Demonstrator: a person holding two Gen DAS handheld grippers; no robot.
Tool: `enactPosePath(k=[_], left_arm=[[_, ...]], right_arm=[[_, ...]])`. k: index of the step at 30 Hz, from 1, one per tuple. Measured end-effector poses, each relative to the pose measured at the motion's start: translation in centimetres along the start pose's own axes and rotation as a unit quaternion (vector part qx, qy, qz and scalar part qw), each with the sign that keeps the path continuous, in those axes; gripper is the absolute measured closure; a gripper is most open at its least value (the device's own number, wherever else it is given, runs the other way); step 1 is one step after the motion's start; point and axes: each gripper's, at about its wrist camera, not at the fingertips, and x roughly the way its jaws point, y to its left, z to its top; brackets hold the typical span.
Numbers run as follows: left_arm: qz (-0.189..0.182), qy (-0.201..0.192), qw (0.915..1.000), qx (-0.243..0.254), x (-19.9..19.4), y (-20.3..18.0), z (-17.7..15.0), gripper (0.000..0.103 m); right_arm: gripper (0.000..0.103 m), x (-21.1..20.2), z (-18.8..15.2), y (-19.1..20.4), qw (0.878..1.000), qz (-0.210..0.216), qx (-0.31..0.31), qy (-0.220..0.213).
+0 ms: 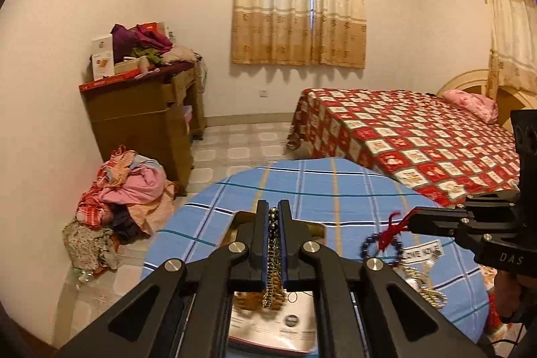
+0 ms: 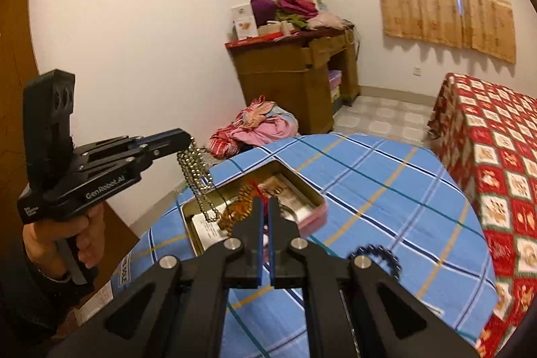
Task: Organize jewelry
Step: 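Carry the gold bead chain over the tin and open the left gripper, then reach the right gripper to the silver watch and grasp it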
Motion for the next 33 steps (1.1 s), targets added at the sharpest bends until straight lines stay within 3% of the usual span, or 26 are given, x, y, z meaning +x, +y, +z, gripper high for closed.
enactPosePath(k=[7, 20, 21, 23, 24, 25, 26, 28, 33], left_arm=[[0.018, 0.019, 0.9995, -0.020, 1.6, 2.4, -1.4, 0.099], [0.024, 0.073, 0.9965, -0.032, 5.1, 3.8, -4.4, 0.098], [0.028, 0.079, 0.9961, -0.029, 5.3, 3.7, -4.7, 0.094], [0.039, 0.085, 0.9953, -0.025, 5.4, 3.7, -5.0, 0.064], [0.047, 0.079, 0.9954, -0.027, 5.2, 3.7, -5.2, 0.038], [0.054, 0.069, 0.9958, -0.029, 4.8, 3.7, -5.3, 0.026], [0.056, 0.058, 0.9962, -0.031, 4.5, 3.7, -5.3, 0.025], [0.043, 0.057, 0.9968, -0.037, 4.0, 3.6, -5.5, 0.025], [0.036, 0.060, 0.9965, -0.047, 3.7, 3.0, -6.0, 0.025]], right_arm=[[0.099, 3.7, 0.5, 0.9, 1.000, 0.011, -0.012, 0.024], [0.097, 9.6, -1.8, 0.4, 0.995, 0.013, 0.004, 0.098], [0.096, 9.7, -2.0, 0.4, 0.995, 0.013, 0.003, 0.101], [0.085, 9.6, -2.5, 0.4, 0.994, 0.002, -0.002, 0.106], [0.079, 9.3, -2.7, 0.4, 0.994, -0.002, -0.004, 0.105], [0.063, 8.7, -3.0, 0.4, 0.995, -0.008, -0.008, 0.100], [0.043, 8.3, -3.1, 0.4, 0.995, -0.014, -0.010, 0.095], [0.032, 6.7, -3.5, 0.2, 0.997, -0.032, -0.016, 0.074], [0.032, 2.8, -4.9, -1.6, 0.997, -0.045, 0.007, 0.059]])
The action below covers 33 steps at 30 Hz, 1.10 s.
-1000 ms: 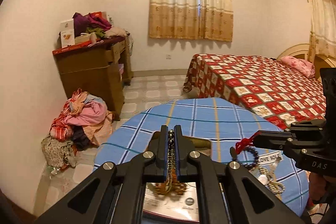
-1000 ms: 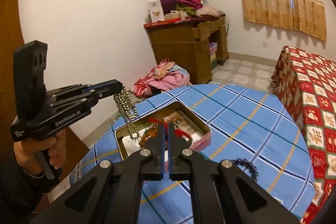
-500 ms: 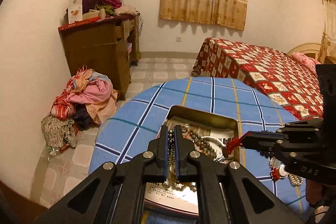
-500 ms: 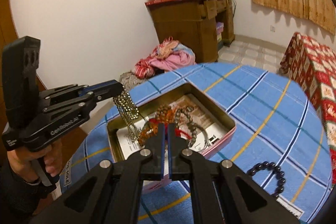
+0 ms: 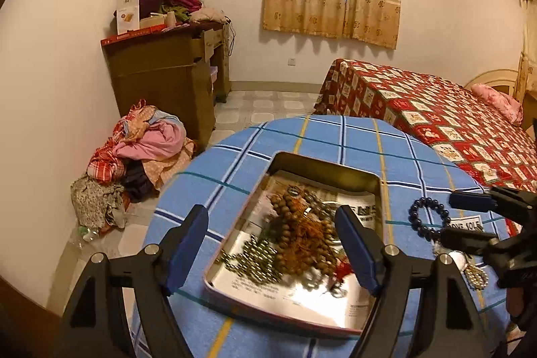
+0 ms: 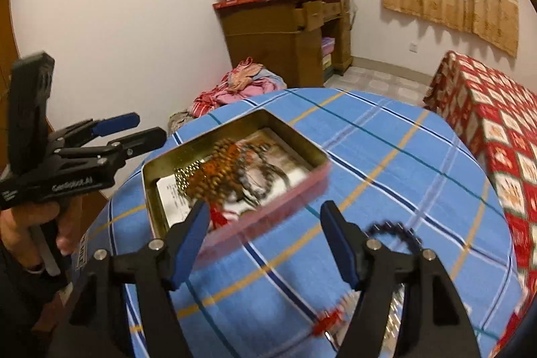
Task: Organize jewelry
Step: 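Reach the right gripper to the silver watch and grasp it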
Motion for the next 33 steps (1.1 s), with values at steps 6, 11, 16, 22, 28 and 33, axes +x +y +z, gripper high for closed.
enactPosePath(k=[6, 11, 16, 22, 28, 33], left_arm=[[-0.014, -0.006, 0.9995, 0.027, -0.6, -4.0, -1.0, 0.025], [-0.034, -0.009, 0.9981, 0.051, -0.9, -7.9, -1.6, 0.025], [-0.058, 0.001, 0.9948, 0.085, -0.6, -11.7, -2.6, 0.025], [-0.076, 0.034, 0.9886, 0.125, 1.3, -15.9, -4.2, 0.025], [-0.085, 0.068, 0.9844, 0.138, 3.6, -18.0, -5.3, 0.032], [-0.107, 0.115, 0.9792, 0.127, 5.9, -18.6, -5.8, 0.046]], right_arm=[[0.019, -3.7, -2.4, -3.4, 0.998, -0.047, 0.047, -0.024], [0.019, -5.6, -4.7, -6.2, 0.992, -0.079, 0.094, -0.021], [0.018, -6.5, -7.3, -7.4, 0.988, -0.104, 0.116, -0.019], [0.014, -7.3, -9.6, -8.4, 0.984, -0.123, 0.130, -0.013], [0.012, -7.5, -10.6, -9.3, 0.982, -0.127, 0.142, -0.016], [0.012, -7.4, -10.8, -9.3, 0.981, -0.126, 0.145, -0.018]])
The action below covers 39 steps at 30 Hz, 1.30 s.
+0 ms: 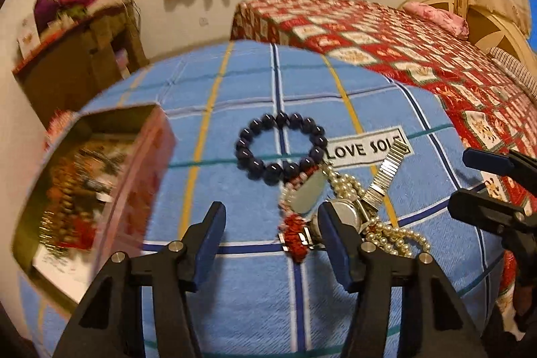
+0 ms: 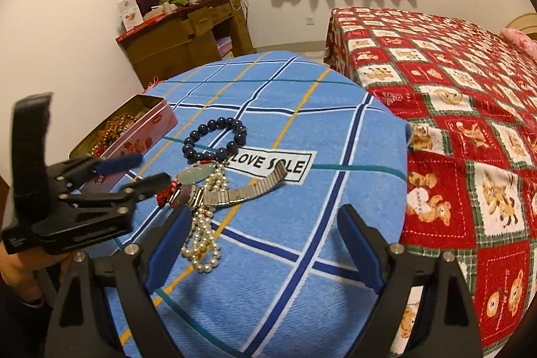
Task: Organize jewelry
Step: 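Reach the right gripper to the silver watch and grasp it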
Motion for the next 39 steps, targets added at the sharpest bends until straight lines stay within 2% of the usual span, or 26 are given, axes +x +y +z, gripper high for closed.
enactPosePath(k=[2, 4, 5, 6, 11, 15, 20, 25, 29, 31, 33, 34, 39], left_arm=[[-0.007, 0.011, 0.9999, -0.007, 0.6, 0.0, 0.1, 0.051], [-0.022, 0.012, 0.9997, -0.002, 0.7, -0.1, 0.3, 0.065], [-0.026, 0.013, 0.9996, 0.000, 0.7, -0.2, 0.3, 0.074], [-0.029, 0.021, 0.9994, 0.002, 0.9, -0.2, 0.2, 0.099], [-0.025, -0.011, 0.9996, -0.010, -0.9, 0.6, -0.4, 0.100], [-0.022, -0.040, 0.9981, -0.042, -3.4, 2.5, -1.0, 0.100], [-0.016, -0.060, 0.9961, -0.063, -5.3, 3.8, -1.3, 0.100], [-0.009, -0.068, 0.9957, -0.061, -5.8, 3.6, -1.4, 0.100], [-0.011, -0.064, 0.9956, -0.067, -5.5, 3.9, -1.8, 0.100], [-0.012, -0.060, 0.9955, -0.073, -5.2, 4.2, -1.9, 0.100], [-0.016, -0.056, 0.9955, -0.074, -5.1, 4.4, -2.0, 0.100], [-0.018, -0.054, 0.9957, -0.074, -5.1, 4.4, -2.1, 0.100], [-0.034, -0.044, 0.9967, -0.059, -4.7, 3.5, -1.9, 0.099]], right_arm=[[0.012, 0.1, -0.1, 0.2, 1.000, 0.000, -0.001, 0.002], [0.012, 0.3, -0.2, 0.3, 1.000, 0.001, -0.003, 0.003], [0.012, 0.3, -0.2, 0.4, 1.000, 0.001, -0.004, 0.003], [0.012, 0.3, -0.3, 0.4, 1.000, 0.001, -0.005, 0.003], [0.012, 0.4, -0.5, 0.5, 1.000, -0.005, -0.008, 0.003], [0.012, 0.6, -0.5, 0.3, 1.000, -0.008, -0.006, 0.006], [0.012, 0.9, -0.4, 1.0, 1.000, -0.007, -0.014, 0.009], [0.012, 1.3, 0.1, 3.6, 0.998, -0.006, -0.061, 0.010], [0.015, 2.4, 0.5, 5.0, 0.994, -0.027, -0.105, 0.017], [0.018, 3.1, 0.7, 5.4, 0.993, -0.018, -0.117, 0.028], [0.019, 3.8, 0.6, 6.2, 0.988, -0.013, -0.145, 0.042], [0.023, 4.2, 0.5, 6.7, 0.984, -0.022, -0.168, 0.046], [0.024, 5.6, 0.0, 8.0, 0.968, -0.027, -0.240, 0.070]])
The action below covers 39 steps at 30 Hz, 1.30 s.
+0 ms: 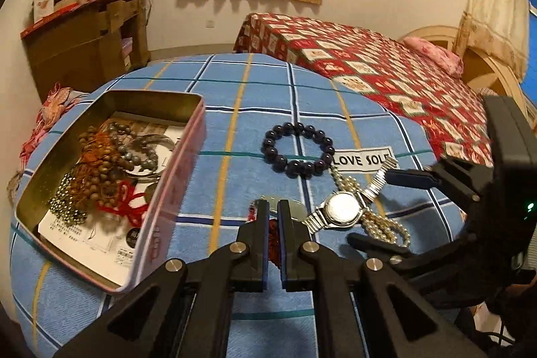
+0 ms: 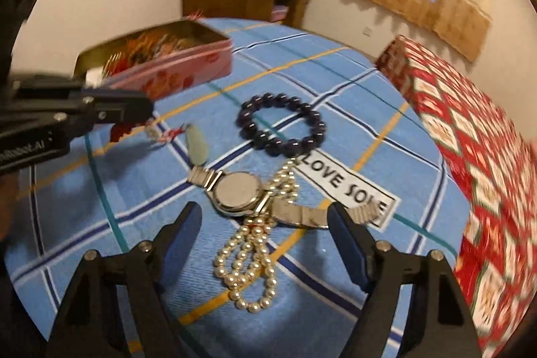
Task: Organize jewelry
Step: 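Reach the right gripper to the silver watch and grasp it, then lift the silver watch with the right gripper while the left grasps the green jade pendant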
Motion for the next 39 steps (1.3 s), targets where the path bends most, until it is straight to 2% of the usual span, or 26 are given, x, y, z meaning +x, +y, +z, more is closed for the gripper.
enactPosePath(k=[2, 3, 4, 5, 6, 7, 9, 10, 11, 13, 17, 21, 23, 25, 27, 28, 30, 33, 36, 39], left_arm=[[0.008, 0.003, 1.0000, -0.004, 0.2, 0.0, 0.0, 0.097], [0.007, 0.007, 0.9999, -0.009, 0.4, 0.2, 0.1, 0.087], [0.005, 0.008, 0.9999, -0.013, 0.5, 0.3, 0.1, 0.068], [0.009, 0.008, 0.9998, -0.019, 0.5, 0.5, 0.1, 0.059], [0.016, 0.001, 0.9996, -0.024, 0.4, 0.6, 0.1, 0.045], [0.018, -0.003, 0.9995, -0.026, 0.2, 0.7, 0.1, 0.040], [0.011, -0.005, 0.9996, -0.025, 0.0, 0.8, 0.1, 0.040], [0.009, -0.005, 0.9997, -0.023, -0.1, 0.8, 0.2, 0.040], [0.009, -0.003, 0.9998, -0.018, 0.0, 0.7, 0.2, 0.040], [0.010, 0.002, 0.9999, -0.007, 0.2, 0.4, 0.2, 0.040], [0.019, 0.017, 0.9995, 0.020, 1.0, -0.6, 0.1, 0.040], [0.022, 0.035, 0.9983, 0.041, 2.0, -1.3, -0.1, 0.040], [0.030, 0.049, 0.9971, 0.051, 2.6, -1.5, -0.2, 0.041], [0.033, 0.063, 0.9959, 0.055, 3.4, -1.5, -0.3, 0.058], [0.043, 0.066, 0.9956, 0.050, 3.9, -1.1, -0.3, 0.062], [0.039, 0.074, 0.9956, 0.043, 4.0, -0.8, -0.4, 0.068], [0.030, 0.076, 0.9962, 0.029, 4.0, -0.2, -0.5, 0.072], [0.036, 0.076, 0.9961, 0.029, 3.8, 0.3, -0.7, 0.094], [0.034, 0.066, 0.9970, 0.022, 3.2, 0.6, -0.9, 0.102], [0.033, 0.048, 0.9981, 0.021, 2.2, 0.7, -0.6, 0.103]], right_arm=[[0.024, 0.3, 0.2, -0.1, 1.000, -0.013, -0.009, -0.001], [0.024, 0.4, 0.3, -0.3, 1.000, -0.014, -0.009, 0.001], [0.024, 0.7, 0.5, -0.5, 1.000, -0.009, -0.008, 0.004], [0.024, 1.0, 0.5, -0.7, 1.000, 0.001, -0.006, 0.007], [0.024, 1.2, 0.6, -0.8, 1.000, 0.007, -0.006, 0.009], [0.025, 1.3, 0.6, -0.9, 1.000, 0.014, -0.007, 0.010], [0.033, 1.3, 0.5, -1.0, 0.999, 0.035, -0.004, 0.010], [0.045, 1.2, 0.5, -1.0, 0.999, 0.050, 0.001, 0.009], [0.054, 1.2, 0.6, -1.0, 0.998, 0.054, 0.003, 0.009], [0.061, 1.0, 0.6, -0.8, 0.999, 0.053, 0.001, 0.008], [0.068, 0.5, 0.5, -0.9, 0.998, 0.054, 0.012, -0.002], [0.069, 0.1, 0.3, -1.6, 0.997, 0.071, 0.041, -0.013], [0.070, -0.1, 0.2, -1.8, 0.996, 0.067, 0.050, -0.018], [0.070, -0.3, 0.1, -2.1, 0.995, 0.068, 0.064, -0.025], [0.070, -0.7, 0.0, -2.6, 0.994, 0.069, 0.079, -0.034], [0.070, -0.9, 0.0, -2.8, 0.993, 0.070, 0.087, -0.039], [0.070, -1.5, -0.1, -3.2, 0.991, 0.075, 0.101, -0.049], [0.070, -2.2, 0.0, -3.6, 0.989, 0.077, 0.113, -0.060], [0.070, -3.1, 0.1, -3.8, 0.987, 0.077, 0.120, -0.075], [0.070, -4.1, 0.3, -4.0, 0.985, 0.079, 0.125, -0.089]])
